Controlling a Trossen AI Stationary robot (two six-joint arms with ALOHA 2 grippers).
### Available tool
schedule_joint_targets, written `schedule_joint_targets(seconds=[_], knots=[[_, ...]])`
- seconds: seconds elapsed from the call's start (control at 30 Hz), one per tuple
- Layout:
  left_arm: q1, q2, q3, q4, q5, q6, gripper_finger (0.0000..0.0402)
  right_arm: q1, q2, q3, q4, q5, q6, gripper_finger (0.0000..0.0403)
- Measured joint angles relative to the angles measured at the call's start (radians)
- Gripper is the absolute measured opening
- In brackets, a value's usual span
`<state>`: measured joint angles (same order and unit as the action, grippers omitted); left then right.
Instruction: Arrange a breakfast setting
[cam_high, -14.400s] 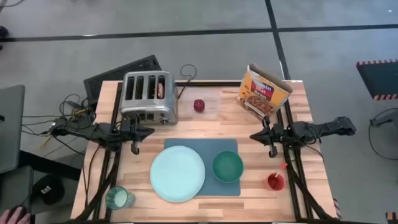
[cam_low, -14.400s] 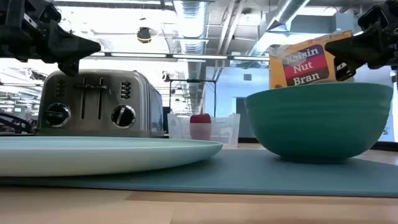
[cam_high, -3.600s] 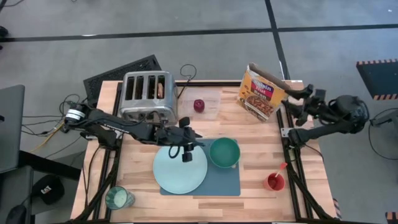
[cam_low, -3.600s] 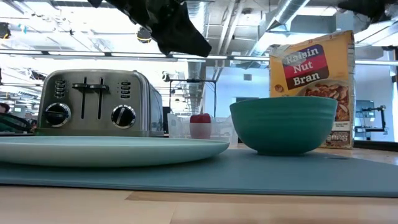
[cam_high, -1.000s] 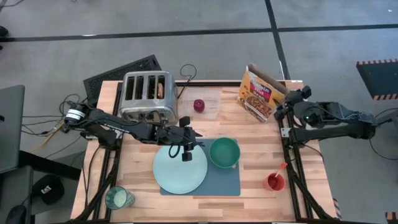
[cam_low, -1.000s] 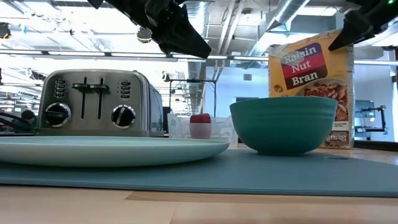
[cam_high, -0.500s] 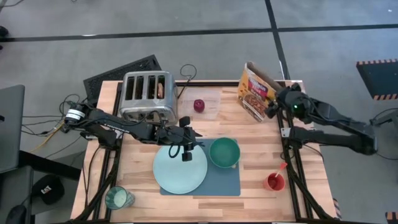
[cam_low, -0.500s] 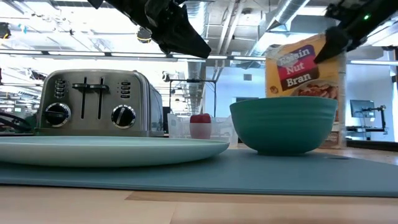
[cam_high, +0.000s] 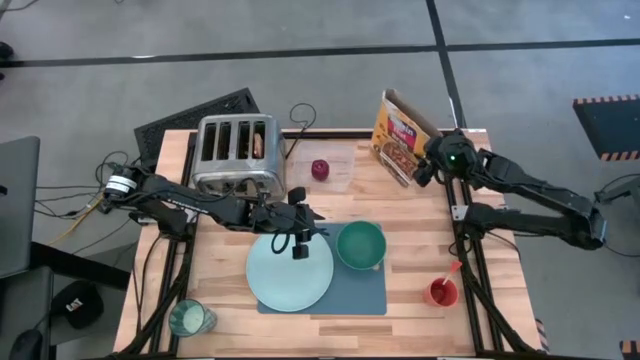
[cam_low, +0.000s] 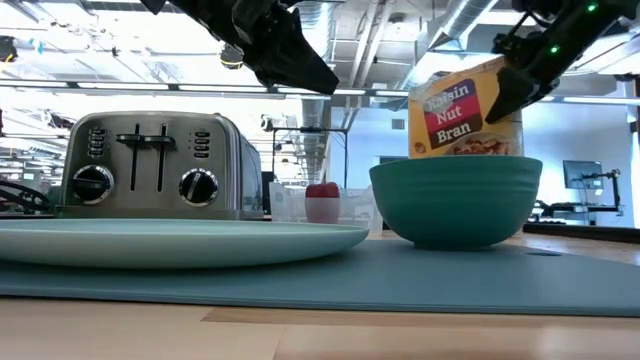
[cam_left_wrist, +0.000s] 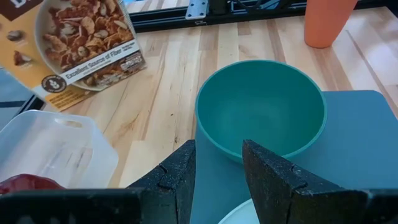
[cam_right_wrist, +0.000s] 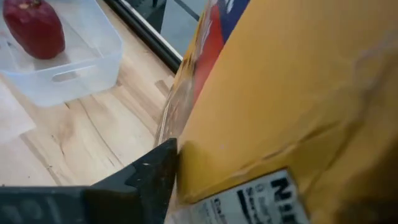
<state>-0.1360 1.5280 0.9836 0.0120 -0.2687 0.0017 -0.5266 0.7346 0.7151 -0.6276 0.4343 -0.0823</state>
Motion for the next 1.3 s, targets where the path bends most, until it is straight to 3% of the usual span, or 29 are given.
schedule_joint_targets(seconds=[0.1,0.33,0.4,0.8,0.93,1.2,1.3], knots=[[0.0,0.0,0.0,0.0,0.0,-0.001,0.0119,0.0,0.018,0.0,0.02,0.0,-0.012,0.0206],[0.0,0.0,0.0,0.001,-0.003,-0.002,0.0119,0.0,0.018,0.0,0.058,-0.018,-0.065,0.0048],[0.0,0.0,0.0,0.001,-0.007,0.003,0.0119,0.003,0.018,0.0,0.065,-0.019,-0.092,0.0023],[0.007,0.0,0.0,0.011,-0.027,-0.04,0.0135,0.104,-0.039,0.096,0.032,-0.003,-0.104,0.0023],[0.01,0.0,0.0,0.011,-0.028,-0.068,0.0184,0.166,-0.055,0.159,-0.019,-0.01,-0.091,0.0023],[0.006,0.0,0.0,0.061,-0.032,-0.053,0.0324,0.345,-0.056,0.28,-0.069,-0.013,-0.039,0.0023],[0.003,0.011,0.001,0.077,-0.031,-0.042,0.0354,0.415,-0.057,0.296,-0.063,-0.014,-0.032,0.0023]])
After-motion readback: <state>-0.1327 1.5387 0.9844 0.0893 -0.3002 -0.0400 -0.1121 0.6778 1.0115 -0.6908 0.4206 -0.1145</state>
